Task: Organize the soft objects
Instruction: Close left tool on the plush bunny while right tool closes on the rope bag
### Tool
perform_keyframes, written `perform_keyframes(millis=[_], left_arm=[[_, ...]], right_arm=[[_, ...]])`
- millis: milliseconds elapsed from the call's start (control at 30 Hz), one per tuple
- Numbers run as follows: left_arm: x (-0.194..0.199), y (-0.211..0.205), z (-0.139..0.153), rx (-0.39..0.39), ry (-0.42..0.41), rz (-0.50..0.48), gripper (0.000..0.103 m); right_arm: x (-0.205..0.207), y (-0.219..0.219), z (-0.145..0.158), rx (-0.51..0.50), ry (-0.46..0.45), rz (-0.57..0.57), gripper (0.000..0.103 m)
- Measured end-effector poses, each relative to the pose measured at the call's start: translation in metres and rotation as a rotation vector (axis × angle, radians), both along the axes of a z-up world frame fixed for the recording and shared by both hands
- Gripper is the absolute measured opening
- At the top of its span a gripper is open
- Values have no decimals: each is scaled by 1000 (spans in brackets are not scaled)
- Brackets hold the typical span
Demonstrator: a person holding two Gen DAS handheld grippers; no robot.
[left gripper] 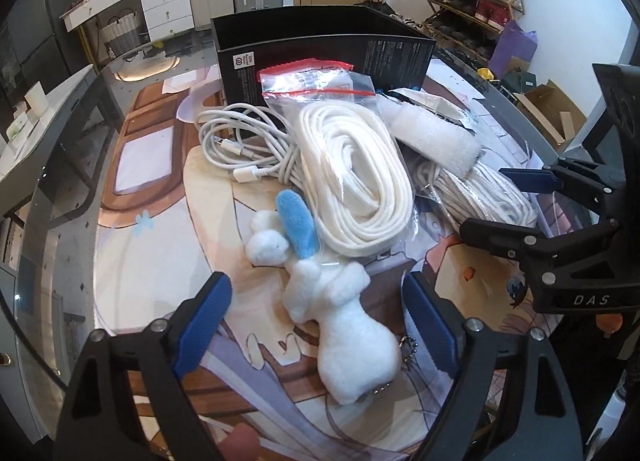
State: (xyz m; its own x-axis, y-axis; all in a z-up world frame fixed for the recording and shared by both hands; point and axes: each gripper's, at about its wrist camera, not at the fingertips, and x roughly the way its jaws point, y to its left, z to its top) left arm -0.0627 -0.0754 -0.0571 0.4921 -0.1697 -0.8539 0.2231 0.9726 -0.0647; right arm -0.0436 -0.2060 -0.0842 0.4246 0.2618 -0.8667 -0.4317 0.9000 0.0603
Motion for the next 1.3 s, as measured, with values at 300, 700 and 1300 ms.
perform_keyframes(millis=[300,700,1300], left_arm=[[1,-2,0,45,-5,24,80],[-2,11,5,47,2,37,46],[-5,14,9,26,17,39,27]], right_arm=[[0,9,0,-51,-8,12,61],[-7,16,2,-59,-6,51,47],[-17,5,15,56,49,66,33]])
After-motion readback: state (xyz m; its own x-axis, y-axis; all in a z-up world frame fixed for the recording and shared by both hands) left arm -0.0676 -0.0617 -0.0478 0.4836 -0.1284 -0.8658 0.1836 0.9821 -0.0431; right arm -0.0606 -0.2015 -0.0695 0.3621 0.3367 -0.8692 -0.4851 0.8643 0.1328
